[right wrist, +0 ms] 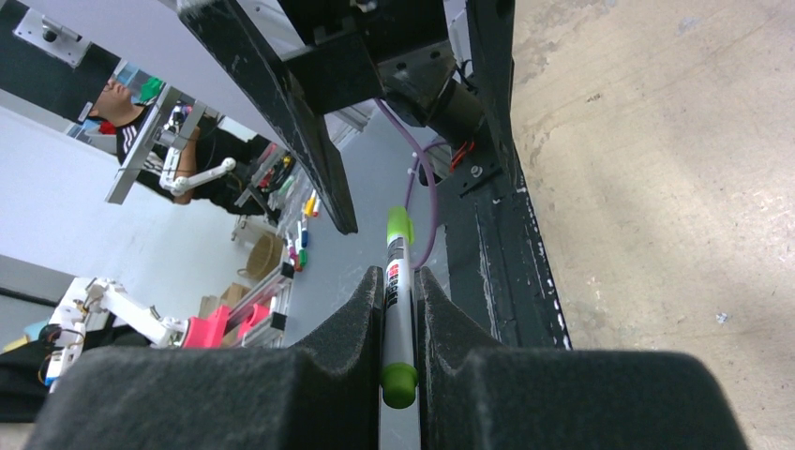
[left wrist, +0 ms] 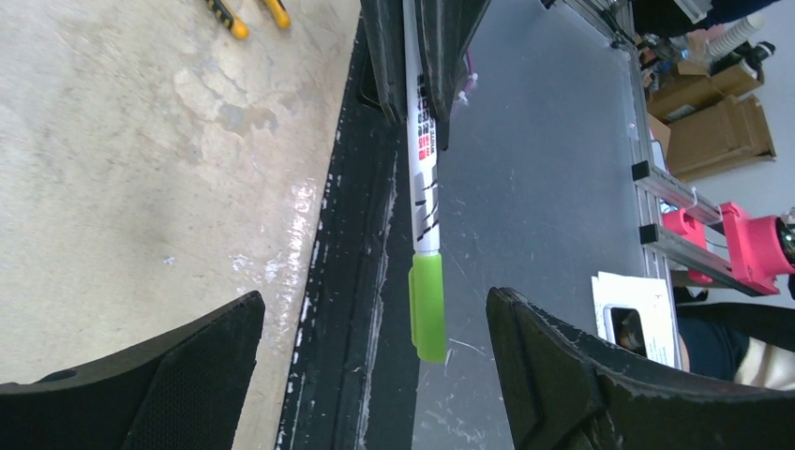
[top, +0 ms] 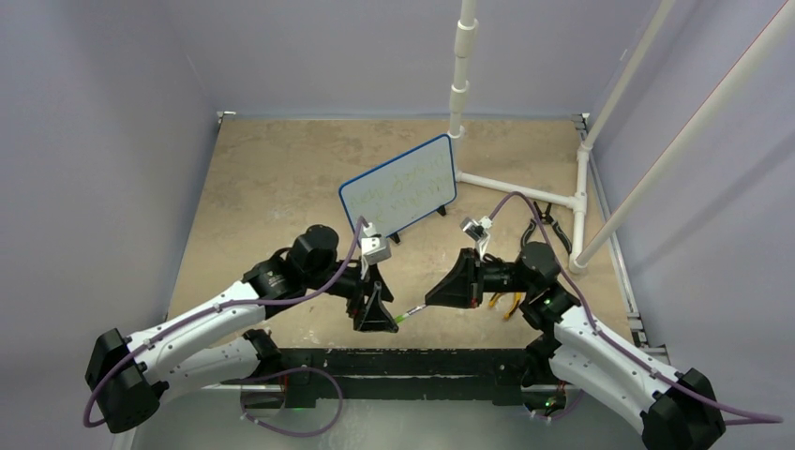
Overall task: Write a sentence on the whiteboard
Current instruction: Close the whiteboard marker at the center of the board.
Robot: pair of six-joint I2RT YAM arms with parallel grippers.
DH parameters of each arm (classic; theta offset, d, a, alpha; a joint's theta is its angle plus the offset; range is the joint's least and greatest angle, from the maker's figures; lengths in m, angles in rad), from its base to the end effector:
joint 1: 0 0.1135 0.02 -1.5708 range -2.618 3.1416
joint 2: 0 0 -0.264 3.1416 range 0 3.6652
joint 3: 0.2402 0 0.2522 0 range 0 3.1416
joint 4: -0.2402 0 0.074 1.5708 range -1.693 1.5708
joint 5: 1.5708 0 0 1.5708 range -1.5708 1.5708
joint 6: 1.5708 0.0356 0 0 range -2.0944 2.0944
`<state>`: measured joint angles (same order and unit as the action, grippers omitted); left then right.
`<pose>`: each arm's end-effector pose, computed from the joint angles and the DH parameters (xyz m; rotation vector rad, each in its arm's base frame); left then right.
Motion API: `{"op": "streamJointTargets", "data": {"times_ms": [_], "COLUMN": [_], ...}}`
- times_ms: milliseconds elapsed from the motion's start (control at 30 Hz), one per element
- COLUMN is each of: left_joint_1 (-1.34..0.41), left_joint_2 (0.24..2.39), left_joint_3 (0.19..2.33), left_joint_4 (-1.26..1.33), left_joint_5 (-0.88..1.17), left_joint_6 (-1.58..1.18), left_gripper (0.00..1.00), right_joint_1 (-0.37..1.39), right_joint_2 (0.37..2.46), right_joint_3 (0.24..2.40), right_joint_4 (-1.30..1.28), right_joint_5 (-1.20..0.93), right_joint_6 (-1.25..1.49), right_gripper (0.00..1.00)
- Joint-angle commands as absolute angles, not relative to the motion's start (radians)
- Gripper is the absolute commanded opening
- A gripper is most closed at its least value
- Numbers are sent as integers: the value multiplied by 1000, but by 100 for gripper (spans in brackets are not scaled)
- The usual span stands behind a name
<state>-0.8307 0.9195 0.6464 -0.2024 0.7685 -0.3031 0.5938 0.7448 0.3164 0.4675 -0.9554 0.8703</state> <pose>0.1170 -0.1648 0.2696 1.0832 1.9567 -1.4519 0.1231 0.1182 0.2490 -0.6582 1.7723 1.7981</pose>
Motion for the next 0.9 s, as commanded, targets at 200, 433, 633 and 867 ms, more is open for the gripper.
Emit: {"op": "streamJointTargets", "data": {"times_ms": [200,433,633,867], "left_joint_1": [-893,-914,-922,-923], "left_joint_2": [970,985,965,1013], "left_joint_3": [699,706,696,722], "left_joint_4": [-201,-209,-176,-67], "left_joint_5": [787,783,708,637], "left_joint_6": [-291,-278,-241,-202], "left_gripper": [55,1,0,0], "right_joint_1": [597,597,597,602], "right_joint_2": [731,737,779,830], "right_joint_3": [379,393,387,357], "right_joint_4": [440,415,394,380], "right_joint_5": [-940,-921,-950,-977], "right_joint_6": [839,820,779,719], "right_gripper": [0,0,0,0]}}
